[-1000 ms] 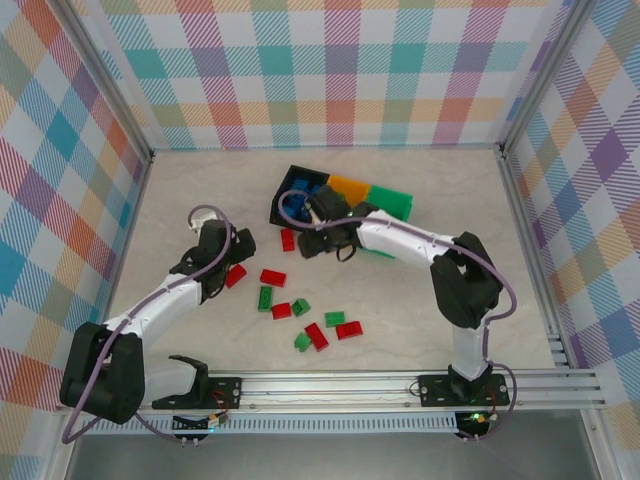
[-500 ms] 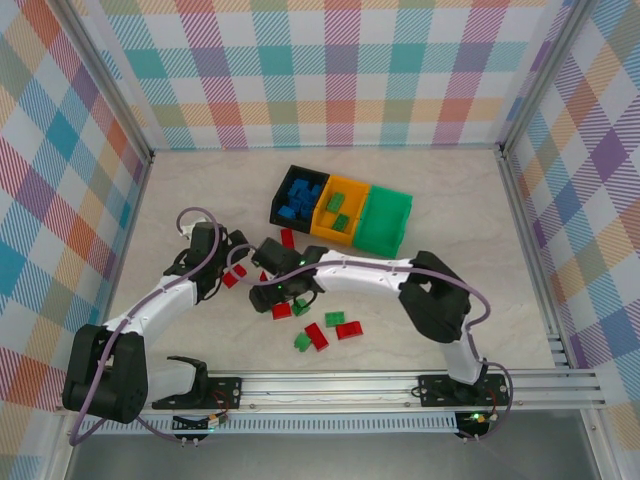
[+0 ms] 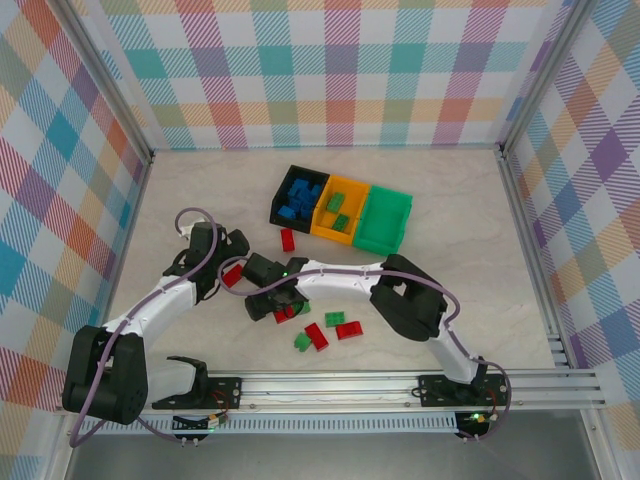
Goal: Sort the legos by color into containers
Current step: Pick up the lego from the center of the table, then place the lego in the container.
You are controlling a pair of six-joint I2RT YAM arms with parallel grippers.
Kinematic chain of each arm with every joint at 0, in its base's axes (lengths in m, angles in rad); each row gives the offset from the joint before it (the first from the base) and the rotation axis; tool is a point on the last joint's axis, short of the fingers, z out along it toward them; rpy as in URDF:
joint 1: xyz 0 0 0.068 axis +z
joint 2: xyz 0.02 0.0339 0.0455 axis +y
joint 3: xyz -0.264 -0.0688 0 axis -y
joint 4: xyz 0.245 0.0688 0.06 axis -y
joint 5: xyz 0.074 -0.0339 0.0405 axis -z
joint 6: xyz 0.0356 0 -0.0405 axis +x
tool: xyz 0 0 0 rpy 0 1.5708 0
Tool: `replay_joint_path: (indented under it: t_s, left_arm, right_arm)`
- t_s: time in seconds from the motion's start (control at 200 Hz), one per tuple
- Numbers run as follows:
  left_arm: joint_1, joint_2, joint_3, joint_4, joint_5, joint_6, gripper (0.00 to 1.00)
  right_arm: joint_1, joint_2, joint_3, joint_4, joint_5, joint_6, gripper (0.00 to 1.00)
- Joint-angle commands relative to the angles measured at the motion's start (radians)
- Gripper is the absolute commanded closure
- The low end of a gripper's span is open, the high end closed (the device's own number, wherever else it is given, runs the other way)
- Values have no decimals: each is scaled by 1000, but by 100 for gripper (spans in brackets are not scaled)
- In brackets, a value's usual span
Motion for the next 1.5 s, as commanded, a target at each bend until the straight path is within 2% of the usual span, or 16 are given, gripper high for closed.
replay_joint_path:
  t_s: [0.0, 0.125, 0.22, 0.49, 0.67, 0.87, 1.08, 1.305, 1.4, 1.495]
  left_arm:
    - [19, -7, -17, 23, 0, -18, 0]
    - [19, 2, -12, 20, 9, -17, 0]
    - [19, 0, -13, 25, 17, -15, 0]
    - [19, -23, -15, 20, 7, -9, 0]
    - [19, -31, -17, 19, 8, -6, 0]
    - [19, -27, -14, 17, 11, -4, 0]
    - [19, -25, -12, 18, 22, -4, 0]
    - [19, 11, 7, 6, 30, 0, 0]
    - [19, 20, 11, 5, 32, 0, 0]
    - [19, 24, 13, 5, 28, 5, 0]
  right_arm:
    - [5, 39, 29, -14, 47, 20, 29]
    - [5, 61, 56, -23, 48, 13, 29]
    - [6, 83, 84, -41, 56, 6, 32]
    - [-2, 63, 31, -28, 83, -4, 64]
    - [-4, -29, -58, 3, 111, -3, 72]
    - [-20, -186, -151, 34, 171, -21, 72]
    - [-132, -348, -246, 75, 187, -37, 71]
    - [-336, -405, -287, 107, 138, -45, 70]
    - [-412, -373, -236, 80, 126, -51, 68]
    - [-438, -333, -165, 54, 183, -99, 65]
